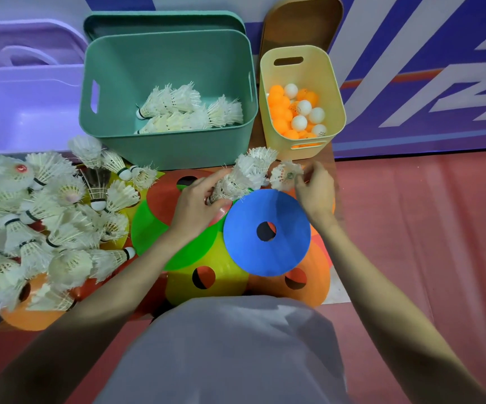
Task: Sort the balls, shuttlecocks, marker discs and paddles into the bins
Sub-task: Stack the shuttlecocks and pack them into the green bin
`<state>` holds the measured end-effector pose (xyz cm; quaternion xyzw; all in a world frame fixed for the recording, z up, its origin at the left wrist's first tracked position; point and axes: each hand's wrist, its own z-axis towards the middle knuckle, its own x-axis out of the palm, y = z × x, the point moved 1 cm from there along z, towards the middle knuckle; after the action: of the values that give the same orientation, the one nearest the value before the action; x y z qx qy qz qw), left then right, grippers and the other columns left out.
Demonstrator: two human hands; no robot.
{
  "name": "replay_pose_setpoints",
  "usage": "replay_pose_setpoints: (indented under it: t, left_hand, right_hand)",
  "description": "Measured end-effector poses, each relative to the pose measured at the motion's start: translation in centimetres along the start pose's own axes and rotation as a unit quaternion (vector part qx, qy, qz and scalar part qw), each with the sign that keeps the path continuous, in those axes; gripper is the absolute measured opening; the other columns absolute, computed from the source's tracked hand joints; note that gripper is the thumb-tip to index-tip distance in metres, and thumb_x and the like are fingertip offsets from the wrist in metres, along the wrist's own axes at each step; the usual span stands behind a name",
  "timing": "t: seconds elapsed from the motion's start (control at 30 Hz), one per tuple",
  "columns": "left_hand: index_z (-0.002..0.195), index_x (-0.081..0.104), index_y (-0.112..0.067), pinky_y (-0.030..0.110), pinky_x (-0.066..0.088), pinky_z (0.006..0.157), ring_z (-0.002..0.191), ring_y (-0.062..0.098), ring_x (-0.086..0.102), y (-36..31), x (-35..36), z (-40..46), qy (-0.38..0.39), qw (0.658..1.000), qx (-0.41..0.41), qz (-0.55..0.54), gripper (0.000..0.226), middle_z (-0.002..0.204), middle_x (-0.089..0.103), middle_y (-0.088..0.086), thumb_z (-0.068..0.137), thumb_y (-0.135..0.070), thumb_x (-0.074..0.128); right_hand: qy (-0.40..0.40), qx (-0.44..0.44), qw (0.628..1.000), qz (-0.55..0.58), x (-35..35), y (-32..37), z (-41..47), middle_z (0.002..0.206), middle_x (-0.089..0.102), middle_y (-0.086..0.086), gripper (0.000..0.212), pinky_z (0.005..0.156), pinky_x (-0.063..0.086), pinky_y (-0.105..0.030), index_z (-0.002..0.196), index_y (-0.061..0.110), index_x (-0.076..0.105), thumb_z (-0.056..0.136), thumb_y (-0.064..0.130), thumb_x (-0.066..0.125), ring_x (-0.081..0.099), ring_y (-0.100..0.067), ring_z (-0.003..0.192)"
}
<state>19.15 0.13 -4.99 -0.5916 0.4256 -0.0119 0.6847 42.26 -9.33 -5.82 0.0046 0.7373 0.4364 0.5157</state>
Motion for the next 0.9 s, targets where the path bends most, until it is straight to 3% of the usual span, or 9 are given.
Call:
replay_pose_setpoints:
  t: [0.07, 0.17, 0.33, 0.47, 0.67, 0.8, 0.9]
  left_hand:
    - [0.135, 0.051, -0.038, 0.041, 0.053, 0.091, 0.101, 0.016, 0.062, -0.1, -0.1, 0.0, 0.001, 1.000, 0.001, 0.000, 0.069, 0.118, 0.063, -0.006, 0.077, -0.014, 0.077]
    - [0.135, 0.053, -0.034, 0.041, 0.052, 0.093, 0.103, 0.015, 0.062, -0.3, 0.0, 0.0, 0.000, 1.000, 0.008, -0.001, 0.068, 0.116, 0.061, -0.009, 0.077, -0.011, 0.078]
    - [0.135, 0.052, -0.035, 0.045, 0.053, 0.085, 0.091, 0.028, 0.061, -0.6, 0.3, -0.1, 0.003, 1.000, 0.009, 0.019, 0.068, 0.109, 0.065, 0.009, 0.076, -0.012, 0.077]
    - [0.136, 0.051, -0.037, 0.046, 0.053, 0.084, 0.092, 0.029, 0.061, -0.8, 0.4, -0.3, 0.011, 1.000, 0.007, 0.023, 0.071, 0.106, 0.065, 0.012, 0.075, -0.013, 0.077]
    - [0.134, 0.051, -0.039, 0.046, 0.053, 0.084, 0.094, 0.027, 0.062, -1.5, 0.0, -0.8, 0.014, 1.000, 0.017, 0.006, 0.070, 0.110, 0.065, 0.007, 0.076, -0.013, 0.078]
    - [0.132, 0.057, -0.028, 0.038, 0.053, 0.090, 0.099, 0.015, 0.062, -1.8, -0.9, -1.1, -0.001, 1.000, 0.008, -0.010, 0.066, 0.118, 0.066, -0.001, 0.073, -0.007, 0.078]
    - [0.131, 0.059, -0.026, 0.021, 0.051, 0.091, 0.100, 0.003, 0.059, -2.0, -1.6, -1.3, -0.005, 1.000, 0.004, -0.018, 0.063, 0.117, 0.063, -0.006, 0.075, -0.006, 0.078]
  right_hand:
    - [-0.020, -0.009, 0.999, 0.026, -1.0, 0.4, -1.0, 0.069, 0.054, -0.005, 0.010, 0.055, 0.027, -0.033, 0.081, 0.008, 0.049, 0.088, 0.014, 0.053, 0.045, -0.022, 0.061]
    - [-0.029, -0.018, 0.991, 0.129, -2.2, 1.6, -2.3, 0.060, 0.049, 0.001, 0.018, 0.053, 0.032, -0.030, 0.076, 0.013, 0.048, 0.092, 0.018, 0.056, 0.044, -0.012, 0.053]
    - [-0.015, -0.033, 0.944, 0.328, -3.9, 4.4, -3.5, 0.066, 0.054, -0.027, 0.016, 0.054, 0.041, -0.029, 0.075, 0.017, 0.052, 0.088, 0.010, 0.055, 0.051, -0.023, 0.058]
    - [0.041, -0.010, 0.933, 0.356, -4.1, 5.5, -3.3, 0.062, 0.052, -0.018, 0.007, 0.052, 0.040, -0.027, 0.076, 0.003, 0.056, 0.082, 0.007, 0.056, 0.047, -0.020, 0.057]
    - [0.121, 0.039, 0.954, 0.271, -2.5, 6.3, -3.0, 0.060, 0.053, -0.013, 0.011, 0.048, 0.040, -0.023, 0.069, 0.001, 0.056, 0.076, -0.007, 0.059, 0.048, -0.009, 0.043]
    - [0.160, 0.049, 0.950, 0.265, -2.1, 6.9, -2.9, 0.053, 0.054, -0.009, 0.010, 0.043, 0.039, -0.019, 0.070, 0.000, 0.058, 0.077, -0.007, 0.061, 0.047, -0.006, 0.039]
    - [0.191, 0.042, 0.942, 0.271, -1.8, 7.2, -2.8, 0.052, 0.054, -0.008, 0.016, 0.044, 0.040, -0.018, 0.069, 0.003, 0.056, 0.081, -0.004, 0.062, 0.048, -0.006, 0.039]
